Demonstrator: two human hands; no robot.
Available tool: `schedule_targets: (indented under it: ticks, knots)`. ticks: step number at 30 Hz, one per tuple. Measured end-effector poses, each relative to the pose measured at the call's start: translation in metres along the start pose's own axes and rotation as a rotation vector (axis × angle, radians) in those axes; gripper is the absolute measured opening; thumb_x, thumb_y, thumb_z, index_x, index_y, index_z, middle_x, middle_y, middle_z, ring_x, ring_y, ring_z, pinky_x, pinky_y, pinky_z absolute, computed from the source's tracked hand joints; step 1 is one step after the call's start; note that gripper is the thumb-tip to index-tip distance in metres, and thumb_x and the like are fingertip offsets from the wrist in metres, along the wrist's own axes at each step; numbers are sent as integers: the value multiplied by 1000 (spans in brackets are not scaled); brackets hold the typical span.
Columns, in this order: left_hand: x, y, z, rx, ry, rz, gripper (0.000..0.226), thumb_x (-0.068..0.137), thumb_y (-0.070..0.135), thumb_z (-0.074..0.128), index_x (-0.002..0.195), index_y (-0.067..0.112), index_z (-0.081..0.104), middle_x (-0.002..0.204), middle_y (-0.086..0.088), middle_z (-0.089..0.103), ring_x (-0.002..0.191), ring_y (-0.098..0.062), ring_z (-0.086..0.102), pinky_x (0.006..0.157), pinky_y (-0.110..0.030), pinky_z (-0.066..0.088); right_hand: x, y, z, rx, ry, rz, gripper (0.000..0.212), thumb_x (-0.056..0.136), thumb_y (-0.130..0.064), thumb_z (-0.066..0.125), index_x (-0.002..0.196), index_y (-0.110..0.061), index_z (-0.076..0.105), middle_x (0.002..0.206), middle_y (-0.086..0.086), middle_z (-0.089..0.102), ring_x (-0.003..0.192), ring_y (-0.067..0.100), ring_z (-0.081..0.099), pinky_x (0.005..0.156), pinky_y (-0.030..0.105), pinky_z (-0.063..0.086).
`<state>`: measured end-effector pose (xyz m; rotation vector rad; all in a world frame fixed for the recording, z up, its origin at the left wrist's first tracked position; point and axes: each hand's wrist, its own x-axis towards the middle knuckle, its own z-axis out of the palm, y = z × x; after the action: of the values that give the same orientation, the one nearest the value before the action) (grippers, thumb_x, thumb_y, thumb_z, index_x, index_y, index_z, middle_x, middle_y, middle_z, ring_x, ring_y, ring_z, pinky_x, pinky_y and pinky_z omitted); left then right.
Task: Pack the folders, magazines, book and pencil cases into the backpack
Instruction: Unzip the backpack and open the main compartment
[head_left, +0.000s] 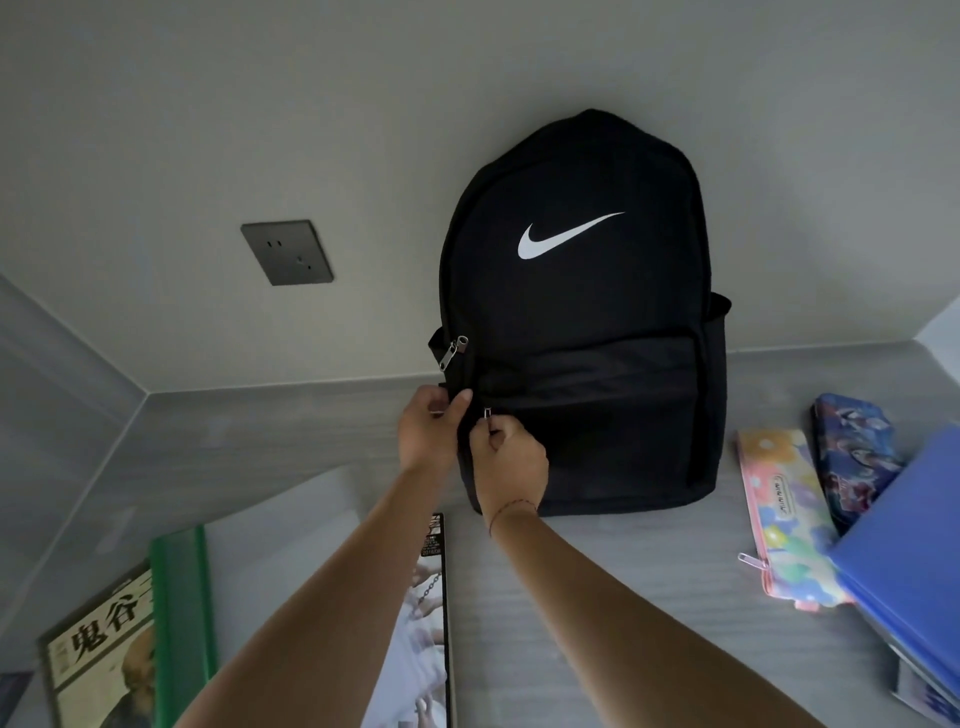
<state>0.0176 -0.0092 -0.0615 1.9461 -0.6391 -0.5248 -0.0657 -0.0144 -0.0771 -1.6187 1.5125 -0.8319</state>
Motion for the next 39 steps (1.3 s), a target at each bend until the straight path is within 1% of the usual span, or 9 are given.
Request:
schedule_targets:
  ticks: [7,12,14,18,21,24,28,34,39]
  knots:
    - [10,3,-6,-26,25,15,16,88,19,63,88,3,65,80,-6,63,74,-19,57,69,-25,40,6,15,-33,-54,40,-187,34,97,-36,39,80,-16,60,66,1,65,59,19,60,57,31,50]
    - [15,1,-13,-61,66,-43,17,87,18,64,90,1,65,80,-5,62,75,-20,56,65,-24,38,35,47,-95,-80,248,-119,38,98,-38,36,79,-13,57,63,7,63,57,24,56,52,28,41]
    - [11,3,-13,-62,85,-44,18,86,18,66,92,2,64,84,-5,61,81,-24,59,70,-25,38,48,60,-119,-59,282,-81,37,98,-39,35,88,-14,60,68,7,64,64,26,59,58,30,49]
    - [-20,11,5,251,283,438,38,77,28,74,105,8,58,106,-8,57,102,-25,53,86,-34,42,49,59,-141,8,157,-115,32,98,-36,34,90,-19,61,67,3,63,67,24,63,67,36,55]
    - [-44,26,37,512,121,828,48,73,42,74,112,17,61,110,-3,60,104,-21,53,90,-36,43,43,52,-145,50,105,-158,29,98,-32,37,90,-19,62,68,2,63,65,22,63,66,32,51]
    - [-47,43,62,601,-4,958,38,70,32,79,104,18,68,100,0,66,97,-22,61,87,-38,47,44,53,-149,42,87,-173,31,98,-33,37,91,-17,63,68,2,63,65,20,62,66,32,51]
    - [-35,58,69,543,14,940,10,76,16,75,86,16,74,80,1,70,81,-23,64,79,-36,47,53,63,-163,22,116,-147,32,98,-33,36,86,-15,60,67,6,63,66,26,62,64,41,53]
    - [-28,63,63,526,-30,897,9,83,21,69,90,17,73,84,3,71,86,-21,62,84,-31,40,71,72,-185,29,168,-40,32,97,-33,36,84,-15,58,68,10,64,68,32,62,69,45,54]
    - [-32,55,35,311,103,678,20,86,37,64,89,17,61,88,7,57,84,-11,53,81,-25,41,69,55,-183,-96,257,-107,22,92,-37,51,90,-16,52,81,1,59,74,22,56,55,25,38]
